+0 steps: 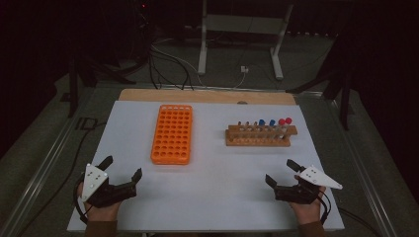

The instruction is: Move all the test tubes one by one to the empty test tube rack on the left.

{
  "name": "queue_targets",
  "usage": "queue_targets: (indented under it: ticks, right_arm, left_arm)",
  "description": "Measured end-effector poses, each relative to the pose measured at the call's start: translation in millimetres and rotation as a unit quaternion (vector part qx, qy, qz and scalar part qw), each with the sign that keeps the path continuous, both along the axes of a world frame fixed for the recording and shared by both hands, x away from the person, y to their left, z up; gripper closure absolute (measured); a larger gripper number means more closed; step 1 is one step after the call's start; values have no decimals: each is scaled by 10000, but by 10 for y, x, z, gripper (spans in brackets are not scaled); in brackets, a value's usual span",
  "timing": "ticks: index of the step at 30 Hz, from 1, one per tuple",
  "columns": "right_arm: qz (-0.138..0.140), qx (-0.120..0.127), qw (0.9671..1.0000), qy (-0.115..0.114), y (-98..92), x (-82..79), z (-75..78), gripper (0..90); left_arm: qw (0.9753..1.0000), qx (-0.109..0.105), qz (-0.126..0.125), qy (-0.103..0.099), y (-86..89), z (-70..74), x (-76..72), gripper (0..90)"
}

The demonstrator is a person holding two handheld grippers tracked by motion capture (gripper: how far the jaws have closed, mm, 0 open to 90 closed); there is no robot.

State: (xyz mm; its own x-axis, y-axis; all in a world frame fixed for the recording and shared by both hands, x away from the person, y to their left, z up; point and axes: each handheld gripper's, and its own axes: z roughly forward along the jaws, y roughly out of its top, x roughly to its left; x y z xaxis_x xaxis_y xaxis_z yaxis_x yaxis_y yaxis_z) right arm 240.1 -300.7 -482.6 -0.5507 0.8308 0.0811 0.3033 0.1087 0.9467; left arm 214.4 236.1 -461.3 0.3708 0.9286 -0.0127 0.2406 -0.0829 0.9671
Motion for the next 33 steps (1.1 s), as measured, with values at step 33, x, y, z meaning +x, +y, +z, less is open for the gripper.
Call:
queue_targets:
  ticks: [33]
  right_arm:
    - [-163,-202,9994,-209,9,273,405,3]
  left_arm:
    - [10000,3,83,-5,-64,-52,12,6]
